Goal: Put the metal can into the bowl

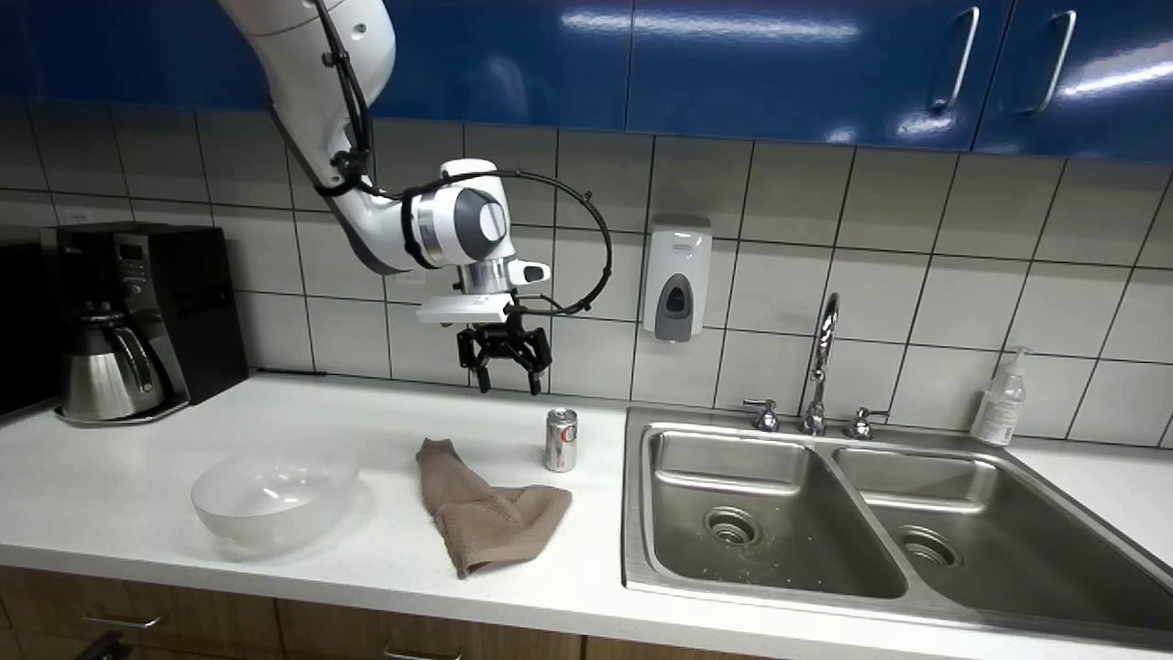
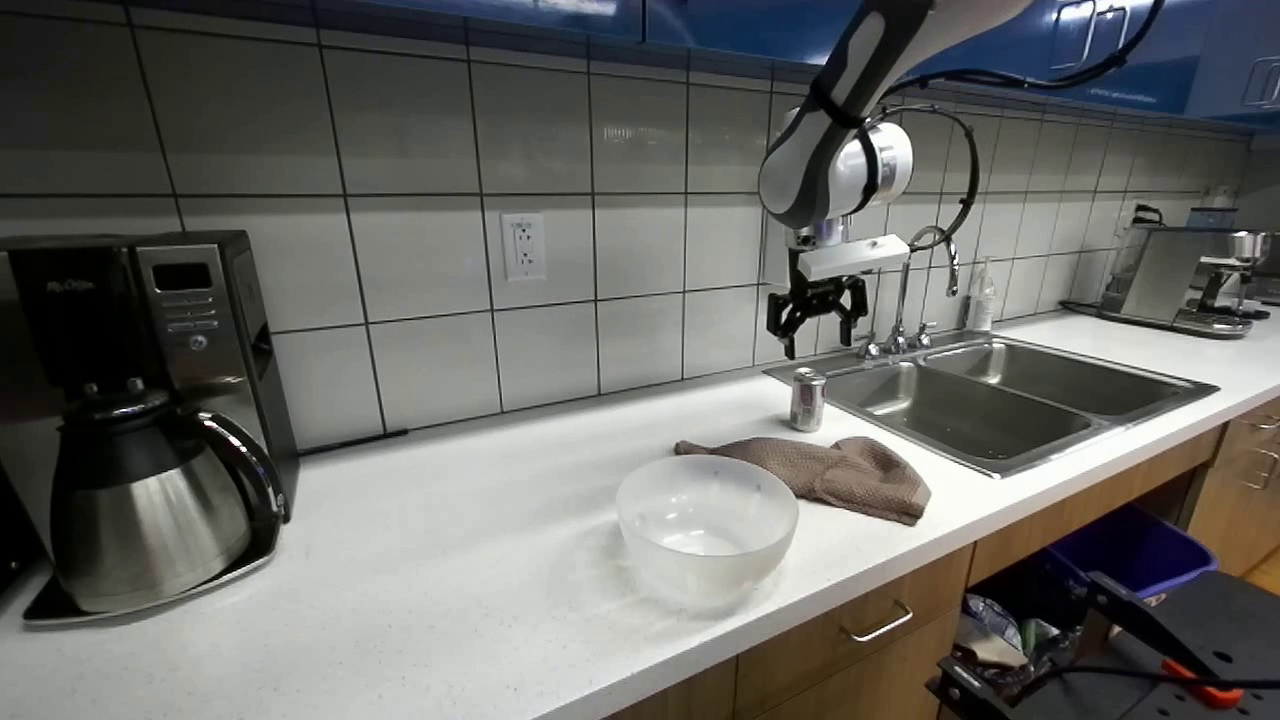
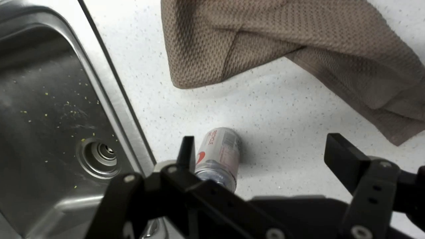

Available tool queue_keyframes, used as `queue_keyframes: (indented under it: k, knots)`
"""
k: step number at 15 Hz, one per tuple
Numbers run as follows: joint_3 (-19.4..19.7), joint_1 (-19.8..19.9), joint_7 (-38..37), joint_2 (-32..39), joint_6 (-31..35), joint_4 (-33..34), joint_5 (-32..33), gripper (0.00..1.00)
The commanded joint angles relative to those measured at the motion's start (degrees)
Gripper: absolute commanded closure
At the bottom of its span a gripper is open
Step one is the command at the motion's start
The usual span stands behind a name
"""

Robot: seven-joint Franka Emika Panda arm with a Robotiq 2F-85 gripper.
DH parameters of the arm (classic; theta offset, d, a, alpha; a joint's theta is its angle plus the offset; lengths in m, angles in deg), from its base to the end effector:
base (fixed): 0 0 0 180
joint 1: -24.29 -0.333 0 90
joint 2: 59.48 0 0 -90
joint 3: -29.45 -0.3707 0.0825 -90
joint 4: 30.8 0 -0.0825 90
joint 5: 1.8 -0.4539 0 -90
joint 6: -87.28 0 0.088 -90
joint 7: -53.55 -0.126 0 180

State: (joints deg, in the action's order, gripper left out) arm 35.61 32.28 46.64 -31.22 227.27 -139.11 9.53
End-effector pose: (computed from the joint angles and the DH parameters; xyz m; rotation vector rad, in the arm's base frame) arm 0.6945 -0.1739 0.2292 2.9399 -0.3028 0.0707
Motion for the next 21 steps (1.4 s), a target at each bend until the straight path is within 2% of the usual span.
queue_keyframes:
  k: [1, 12, 21]
  knots:
    - [0.6, 0.6, 3.0, 5.8, -0.8, 8.0, -2.9, 0.0]
    - [0.8, 3.2, 3.5, 17.5, -2.0, 21.1, -8.1, 0.0]
    - [1.3, 5.4, 3.4, 21.9, -3.1, 26.6, -9.8, 0.0]
